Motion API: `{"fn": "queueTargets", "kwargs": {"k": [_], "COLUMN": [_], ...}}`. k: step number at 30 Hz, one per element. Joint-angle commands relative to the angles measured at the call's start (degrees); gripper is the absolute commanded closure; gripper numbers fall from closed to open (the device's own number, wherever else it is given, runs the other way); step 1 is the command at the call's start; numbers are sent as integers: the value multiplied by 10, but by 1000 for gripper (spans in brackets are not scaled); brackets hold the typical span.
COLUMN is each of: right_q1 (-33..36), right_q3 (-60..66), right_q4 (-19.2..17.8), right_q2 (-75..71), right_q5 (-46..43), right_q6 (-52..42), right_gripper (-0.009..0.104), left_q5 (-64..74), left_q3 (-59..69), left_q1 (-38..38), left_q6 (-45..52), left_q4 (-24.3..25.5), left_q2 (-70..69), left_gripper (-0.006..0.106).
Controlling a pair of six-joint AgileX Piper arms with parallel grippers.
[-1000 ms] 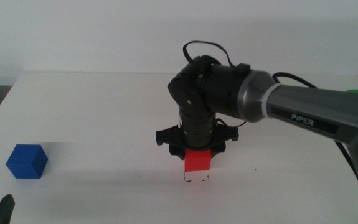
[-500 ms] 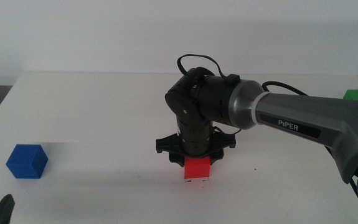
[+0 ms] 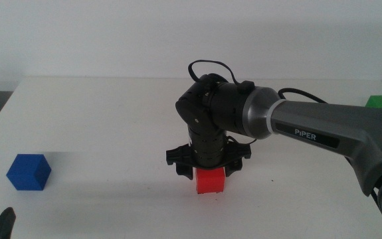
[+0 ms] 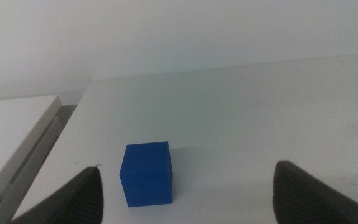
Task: Stack red cubes first, then green, then blue cubes in a specific spot.
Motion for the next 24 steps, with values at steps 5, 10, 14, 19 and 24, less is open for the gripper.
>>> {"fn": "queueTargets", "kwargs": {"k": [5, 10, 14, 19, 24], "right_q1": [1, 18, 23, -23, -130], "right_q3": [2, 2, 2, 2, -3], "right_q4": [0, -5, -40, -64, -56], "right_q2": [-4, -72, -164, -256, -308], "right_q5": [2, 11, 63, 85, 85], "right_q6": [-13, -53, -77, -145, -256], "right_gripper": [26, 17, 15, 15, 15], "left_q5": [-9, -9, -9, -9, -9], "left_q3": [0, 0, 0, 0, 0], "left_q1": [0, 0, 0, 0, 0], "left_q6": [-2, -2, -2, -2, -2], "left_q4": [0, 0, 0, 0, 0], "left_q2": [-2, -2, -2, -2, -2], "left_gripper": [9, 9, 9, 9, 9]}}
